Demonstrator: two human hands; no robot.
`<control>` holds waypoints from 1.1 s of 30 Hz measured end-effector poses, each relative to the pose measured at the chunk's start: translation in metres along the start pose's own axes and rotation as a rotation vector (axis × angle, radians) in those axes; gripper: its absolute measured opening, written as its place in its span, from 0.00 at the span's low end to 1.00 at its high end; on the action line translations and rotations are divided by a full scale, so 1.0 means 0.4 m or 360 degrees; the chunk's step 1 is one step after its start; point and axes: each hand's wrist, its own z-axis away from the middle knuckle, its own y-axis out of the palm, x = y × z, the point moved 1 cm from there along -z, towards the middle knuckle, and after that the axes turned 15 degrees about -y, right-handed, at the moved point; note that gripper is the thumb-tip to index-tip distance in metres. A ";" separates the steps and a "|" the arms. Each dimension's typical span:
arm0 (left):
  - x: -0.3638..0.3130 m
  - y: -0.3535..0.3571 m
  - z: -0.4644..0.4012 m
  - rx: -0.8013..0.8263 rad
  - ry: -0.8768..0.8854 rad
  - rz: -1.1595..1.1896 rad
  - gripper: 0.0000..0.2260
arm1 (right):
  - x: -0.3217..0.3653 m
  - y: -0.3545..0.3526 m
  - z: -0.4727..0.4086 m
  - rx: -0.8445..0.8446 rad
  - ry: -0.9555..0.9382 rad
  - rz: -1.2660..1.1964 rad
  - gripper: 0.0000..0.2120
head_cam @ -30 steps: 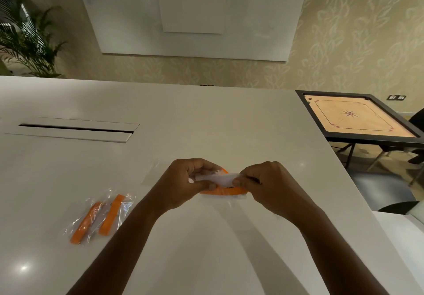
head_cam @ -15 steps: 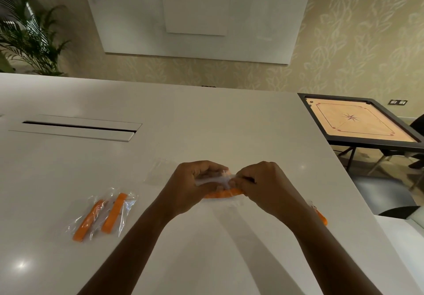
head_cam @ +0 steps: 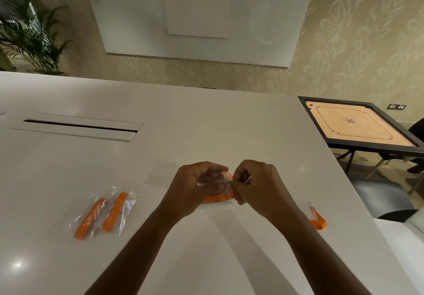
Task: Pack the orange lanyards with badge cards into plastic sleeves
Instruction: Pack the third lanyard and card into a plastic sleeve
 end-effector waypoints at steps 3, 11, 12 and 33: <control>0.002 -0.001 0.005 -0.0026 -0.0031 0.0044 0.13 | 0.002 0.008 0.003 -0.0033 0.0020 -0.0020 0.11; 0.013 -0.007 0.016 -0.0187 -0.0072 0.0073 0.17 | -0.012 0.013 0.012 -0.0045 0.0086 -0.0286 0.09; 0.014 -0.010 0.016 -0.0215 -0.0084 0.0114 0.18 | -0.014 0.011 0.012 -0.0040 0.0082 -0.0310 0.09; 0.032 -0.028 0.015 -0.0274 -0.0348 0.0451 0.18 | -0.010 0.001 0.006 -0.0200 -0.0366 0.0065 0.06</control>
